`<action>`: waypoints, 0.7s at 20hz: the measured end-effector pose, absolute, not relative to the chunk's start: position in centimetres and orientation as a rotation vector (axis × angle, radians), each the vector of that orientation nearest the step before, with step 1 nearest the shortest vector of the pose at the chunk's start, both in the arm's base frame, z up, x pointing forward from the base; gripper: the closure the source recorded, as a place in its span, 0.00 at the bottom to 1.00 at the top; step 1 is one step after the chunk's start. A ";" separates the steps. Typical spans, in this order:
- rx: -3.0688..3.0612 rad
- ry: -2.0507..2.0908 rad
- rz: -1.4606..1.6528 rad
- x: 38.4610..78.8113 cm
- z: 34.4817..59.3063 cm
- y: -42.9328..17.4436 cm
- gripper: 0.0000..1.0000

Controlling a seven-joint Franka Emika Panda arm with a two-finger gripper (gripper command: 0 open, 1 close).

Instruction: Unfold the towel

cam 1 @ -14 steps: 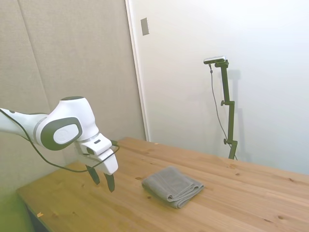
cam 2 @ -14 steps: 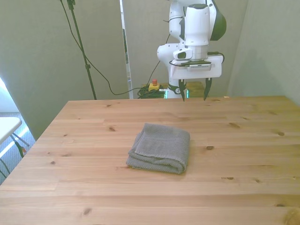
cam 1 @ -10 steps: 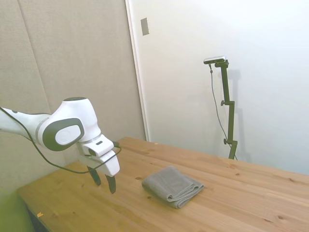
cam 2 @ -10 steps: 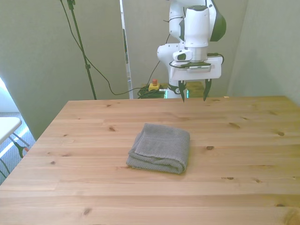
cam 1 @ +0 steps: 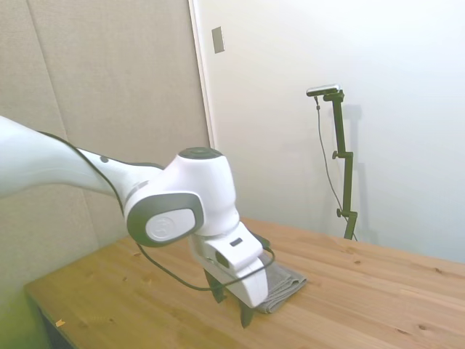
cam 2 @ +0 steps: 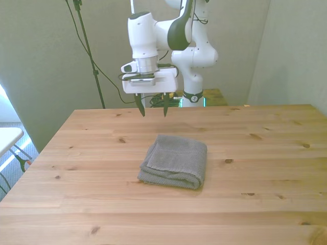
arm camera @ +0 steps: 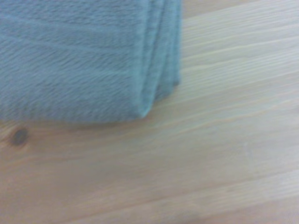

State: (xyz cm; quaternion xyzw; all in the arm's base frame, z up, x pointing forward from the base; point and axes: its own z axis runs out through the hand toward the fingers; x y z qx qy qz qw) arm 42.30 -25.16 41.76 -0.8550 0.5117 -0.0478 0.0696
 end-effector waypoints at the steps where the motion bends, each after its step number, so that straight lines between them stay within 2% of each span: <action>1: -2.551 1.542 -0.148 42.7 41.6 -26.6 0.00; 7: -2.433 1.462 -0.210 46.3 41.8 -31.5 0.00; 14: -2.319 1.287 -0.183 50.1 38.1 -30.1 0.00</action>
